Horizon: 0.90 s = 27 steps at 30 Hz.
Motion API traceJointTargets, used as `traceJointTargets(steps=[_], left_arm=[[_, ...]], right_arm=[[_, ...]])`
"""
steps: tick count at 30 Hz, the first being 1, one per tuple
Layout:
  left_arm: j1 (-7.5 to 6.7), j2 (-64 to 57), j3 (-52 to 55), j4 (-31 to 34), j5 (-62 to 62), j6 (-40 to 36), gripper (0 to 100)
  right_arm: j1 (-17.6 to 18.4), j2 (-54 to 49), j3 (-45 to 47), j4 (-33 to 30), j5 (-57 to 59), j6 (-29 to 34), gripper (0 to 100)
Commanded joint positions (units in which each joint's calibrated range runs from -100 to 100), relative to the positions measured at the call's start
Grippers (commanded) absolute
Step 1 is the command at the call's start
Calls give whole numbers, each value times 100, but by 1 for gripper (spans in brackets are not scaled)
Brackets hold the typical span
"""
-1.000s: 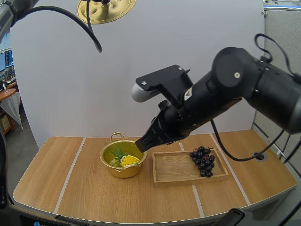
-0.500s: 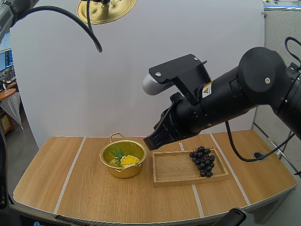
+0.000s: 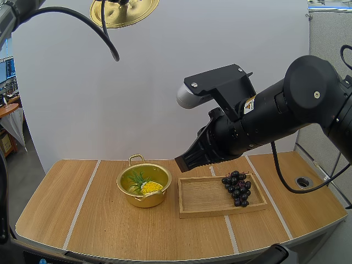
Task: Open the pot, put the pineapple inside, and close it
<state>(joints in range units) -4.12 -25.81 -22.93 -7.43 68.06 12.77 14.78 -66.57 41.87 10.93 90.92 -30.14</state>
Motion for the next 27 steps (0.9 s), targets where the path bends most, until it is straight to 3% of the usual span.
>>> traceJointTargets(steps=[1, 8, 17, 27], left_arm=[[-23, -24, -57, -146, 859, -36, 0], [-23, 296, -44, -146, 3194, 116, 0], [-23, 1142, 54, -146, 3194, 374, 0], [-23, 1443, 1874, -344, 3194, 968, 0]], right_arm=[[-31, -73, 13, -15, 25, 4, 0], [-31, -73, 13, -15, 25, 4, 0], [-28, -73, 13, -39, 25, -5, 0], [-28, -73, 13, -170, 25, -5, 0]])
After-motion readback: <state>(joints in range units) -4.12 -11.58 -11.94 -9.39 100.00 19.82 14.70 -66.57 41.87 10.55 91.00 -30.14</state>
